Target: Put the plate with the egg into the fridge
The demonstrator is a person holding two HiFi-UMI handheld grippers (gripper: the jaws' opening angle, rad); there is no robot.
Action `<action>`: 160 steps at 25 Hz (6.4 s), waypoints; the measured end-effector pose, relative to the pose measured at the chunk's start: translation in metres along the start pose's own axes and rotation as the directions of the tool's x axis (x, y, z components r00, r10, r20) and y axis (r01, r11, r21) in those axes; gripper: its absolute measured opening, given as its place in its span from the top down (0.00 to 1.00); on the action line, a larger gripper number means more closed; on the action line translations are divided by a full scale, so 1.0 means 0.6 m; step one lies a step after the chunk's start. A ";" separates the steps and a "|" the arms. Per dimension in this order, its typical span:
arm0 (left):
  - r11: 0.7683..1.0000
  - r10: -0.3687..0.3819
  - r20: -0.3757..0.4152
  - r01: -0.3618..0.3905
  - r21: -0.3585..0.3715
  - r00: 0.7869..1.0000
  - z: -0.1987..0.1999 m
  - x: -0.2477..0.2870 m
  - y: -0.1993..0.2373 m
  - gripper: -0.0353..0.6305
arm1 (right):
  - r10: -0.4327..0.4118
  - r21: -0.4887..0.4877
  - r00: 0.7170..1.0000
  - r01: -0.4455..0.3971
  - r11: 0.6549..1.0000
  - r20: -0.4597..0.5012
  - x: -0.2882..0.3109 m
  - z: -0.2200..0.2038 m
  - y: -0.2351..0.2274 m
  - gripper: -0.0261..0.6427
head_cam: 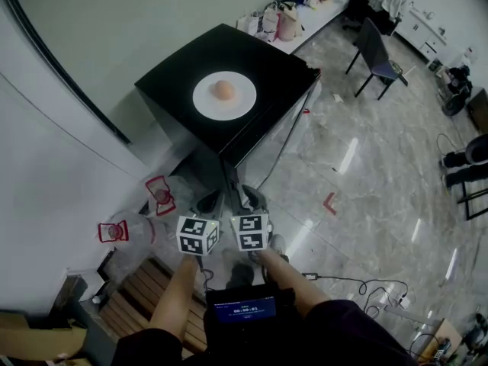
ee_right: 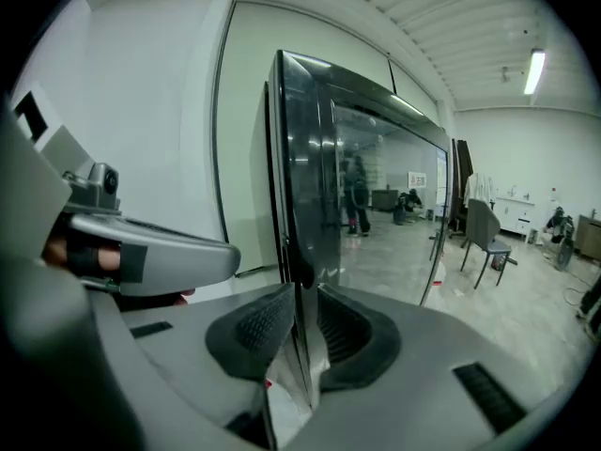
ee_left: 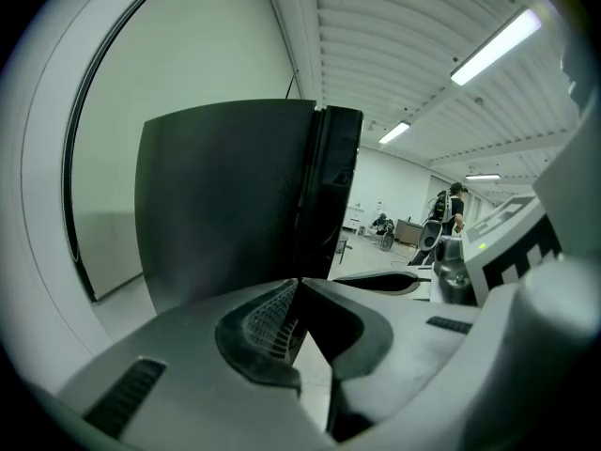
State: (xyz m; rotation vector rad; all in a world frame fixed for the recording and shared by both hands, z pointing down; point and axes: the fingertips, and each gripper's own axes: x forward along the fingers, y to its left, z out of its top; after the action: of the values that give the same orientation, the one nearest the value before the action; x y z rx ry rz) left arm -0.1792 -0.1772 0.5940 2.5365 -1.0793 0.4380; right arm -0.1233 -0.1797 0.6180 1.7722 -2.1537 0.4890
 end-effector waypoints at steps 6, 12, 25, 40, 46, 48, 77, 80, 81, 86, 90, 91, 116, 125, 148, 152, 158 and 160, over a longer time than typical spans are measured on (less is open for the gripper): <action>0.999 -0.028 -0.016 0.027 -0.022 0.999 -0.012 0.007 0.029 0.93 | -0.057 -0.011 0.998 0.057 0.998 0.021 -0.001 -0.008 0.003 0.85; 1.000 -0.020 -0.015 0.020 -0.021 1.000 -0.012 0.005 0.023 0.93 | -0.091 -0.019 0.996 0.091 0.996 0.004 0.009 -0.020 -0.001 0.83; 1.000 0.017 -0.007 -0.017 -0.012 1.000 0.007 -0.003 0.012 0.93 | -0.138 -0.043 0.990 0.138 0.989 0.011 0.028 -0.003 0.004 0.83; 0.974 -0.197 -0.067 0.203 0.097 0.978 0.004 -0.015 0.048 0.93 | -0.317 0.109 0.945 0.309 0.945 0.074 0.022 -0.004 -0.008 0.85; 0.960 -0.246 -0.083 0.255 0.115 0.966 -0.002 -0.018 0.041 0.93 | -0.327 0.139 0.942 0.315 0.939 0.073 0.016 -0.007 -0.008 0.86; 0.957 -0.256 -0.080 0.264 0.120 0.963 0.003 -0.016 0.039 0.93 | -0.319 0.136 0.945 0.307 0.942 0.076 0.015 -0.007 -0.009 0.87; 0.884 -0.433 -0.068 0.438 0.166 0.899 0.030 0.026 -0.053 0.93 | -0.171 0.118 0.975 0.154 0.981 0.142 -0.133 -0.068 -0.123 0.89; 0.851 -0.485 -0.081 0.491 0.185 0.871 0.028 0.038 -0.114 0.93 | -0.088 0.089 0.988 0.077 0.993 0.129 -0.169 -0.085 -0.167 0.89; 0.841 -0.499 -0.086 0.506 0.191 0.862 0.028 0.044 -0.133 0.93 | -0.062 0.074 0.991 0.053 0.996 0.122 -0.177 -0.089 -0.180 0.89; 0.797 -0.555 -0.103 0.564 0.218 0.825 0.025 0.087 -0.238 0.93 | 0.048 0.008 0.994 -0.049 0.999 0.099 -0.210 -0.108 -0.241 0.89; 0.739 -0.615 -0.115 0.622 0.259 0.780 0.030 0.119 -0.349 0.93 | 0.111 -0.018 0.990 -0.110 0.994 0.090 -0.232 -0.120 -0.287 0.89; 0.729 -0.623 -0.119 0.629 0.271 0.773 0.033 0.126 -0.373 0.93 | 0.119 -0.020 0.989 -0.118 0.993 0.089 -0.237 -0.120 -0.299 0.89; 0.769 -0.544 -0.154 0.563 0.303 0.825 0.062 0.341 -0.635 0.93 | -0.140 0.095 0.962 0.121 0.988 0.235 -0.456 -0.117 -0.611 0.95; 0.802 -0.500 -0.127 0.513 0.305 0.857 0.096 0.341 -0.620 0.93 | -0.077 0.000 0.966 0.079 0.997 0.247 -0.456 -0.086 -0.625 0.95; 0.632 -0.187 -0.130 0.221 0.743 0.974 0.438 0.094 -0.158 0.93 | 0.518 -0.913 0.844 -0.095 0.396 0.136 -0.166 0.389 -0.160 0.94; 0.613 -0.153 -0.177 0.234 0.755 0.972 0.475 0.090 -0.060 0.93 | 0.496 -0.977 0.866 -0.047 0.209 0.064 -0.108 0.413 -0.107 0.90; 0.635 -0.139 -0.375 0.373 0.676 0.916 0.485 0.094 0.093 0.93 | 0.445 -0.995 0.894 -0.080 0.055 -0.047 -0.054 0.407 -0.076 0.85; 0.646 -0.133 -0.479 0.442 0.622 0.868 0.467 0.100 0.141 0.85 | 0.439 -0.995 0.895 -0.097 0.033 -0.072 -0.046 0.403 -0.069 0.84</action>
State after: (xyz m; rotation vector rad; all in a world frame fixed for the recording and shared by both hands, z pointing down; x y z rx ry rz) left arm -0.1614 -0.3902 0.3853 2.9749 -0.3234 1.4524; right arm -0.0824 -0.2712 0.3922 0.5414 -1.9845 -1.0960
